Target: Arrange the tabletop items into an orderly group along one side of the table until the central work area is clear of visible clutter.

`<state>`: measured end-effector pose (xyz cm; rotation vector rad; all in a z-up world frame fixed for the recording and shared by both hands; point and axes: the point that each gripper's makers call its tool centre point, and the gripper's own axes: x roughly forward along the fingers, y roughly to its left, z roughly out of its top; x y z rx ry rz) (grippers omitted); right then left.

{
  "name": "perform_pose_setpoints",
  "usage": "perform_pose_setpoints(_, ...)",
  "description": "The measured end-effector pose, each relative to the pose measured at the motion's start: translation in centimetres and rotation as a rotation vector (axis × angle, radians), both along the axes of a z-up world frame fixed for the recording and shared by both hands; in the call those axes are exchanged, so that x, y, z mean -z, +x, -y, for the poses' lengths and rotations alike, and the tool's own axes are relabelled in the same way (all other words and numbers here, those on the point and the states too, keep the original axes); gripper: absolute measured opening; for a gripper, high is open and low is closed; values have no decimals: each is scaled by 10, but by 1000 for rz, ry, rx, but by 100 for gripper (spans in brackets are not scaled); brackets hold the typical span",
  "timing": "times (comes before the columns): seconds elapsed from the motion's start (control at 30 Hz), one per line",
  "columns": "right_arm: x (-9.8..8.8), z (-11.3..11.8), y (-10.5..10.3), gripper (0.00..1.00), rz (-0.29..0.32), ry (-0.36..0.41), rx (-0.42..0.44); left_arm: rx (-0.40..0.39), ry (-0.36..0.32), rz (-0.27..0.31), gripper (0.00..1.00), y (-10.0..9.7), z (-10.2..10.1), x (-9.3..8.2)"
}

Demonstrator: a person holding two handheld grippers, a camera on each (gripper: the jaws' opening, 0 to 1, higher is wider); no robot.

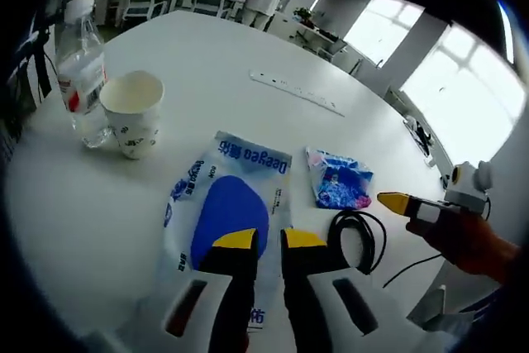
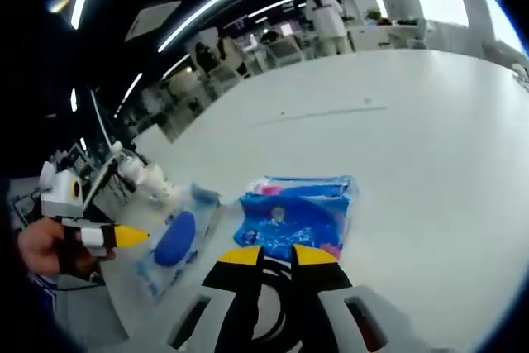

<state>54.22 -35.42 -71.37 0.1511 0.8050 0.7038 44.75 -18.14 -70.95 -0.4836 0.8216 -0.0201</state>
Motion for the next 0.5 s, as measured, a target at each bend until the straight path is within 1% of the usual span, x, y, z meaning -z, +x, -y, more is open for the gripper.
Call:
perform_pose_setpoints(0.33,-2,-9,-17,11,3,2,-38,-21,-13,-7,7,-22,-4,-1)
perform_pose_setpoints(0.5,-3,-12,-26,11,4,2,-52,-27,-18,-12,7,-39,-5,1)
